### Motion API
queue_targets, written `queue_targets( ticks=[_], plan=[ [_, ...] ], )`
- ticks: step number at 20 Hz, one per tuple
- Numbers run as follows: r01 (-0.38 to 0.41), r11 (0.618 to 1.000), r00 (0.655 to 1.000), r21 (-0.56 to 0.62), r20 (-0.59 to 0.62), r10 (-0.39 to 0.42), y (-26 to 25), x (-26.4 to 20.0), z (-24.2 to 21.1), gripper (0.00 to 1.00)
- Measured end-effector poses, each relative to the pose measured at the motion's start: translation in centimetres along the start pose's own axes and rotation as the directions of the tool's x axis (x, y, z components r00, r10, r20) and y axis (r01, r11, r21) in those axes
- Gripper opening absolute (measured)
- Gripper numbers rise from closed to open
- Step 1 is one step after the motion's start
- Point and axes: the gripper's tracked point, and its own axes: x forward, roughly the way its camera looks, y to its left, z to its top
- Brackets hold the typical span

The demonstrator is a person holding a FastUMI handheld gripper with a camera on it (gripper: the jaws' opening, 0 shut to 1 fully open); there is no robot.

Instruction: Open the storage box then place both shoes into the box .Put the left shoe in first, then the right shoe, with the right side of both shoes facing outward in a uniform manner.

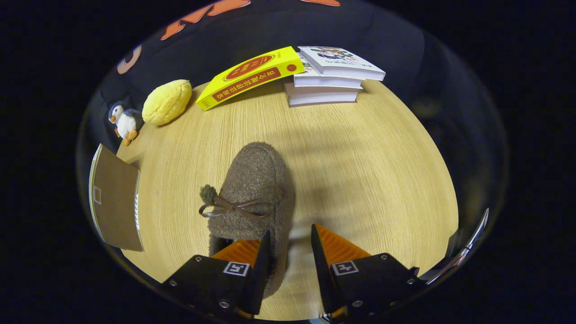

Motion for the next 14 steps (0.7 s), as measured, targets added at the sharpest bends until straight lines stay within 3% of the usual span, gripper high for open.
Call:
queue_targets(
  ticks=[3, 6, 8, 14],
  plan=[
    [0.007, 1.000, 1.000, -0.011, -0.004, -0.007, 0.1, 0.9, 0.1, 0.37],
    [-0.007, 1.000, 1.000, 0.004, -0.023, 0.007, 0.6, 0.9, -0.1, 0.10],
    [-0.023, 0.999, 0.999, 0.046, -0.032, 0.024, 1.0, 0.4, 0.0, 0.05],
    [-0.103, 0.993, 0.995, 0.066, 0.023, 0.102, 6.0, -5.2, 2.2, 0.04]
  ],
)
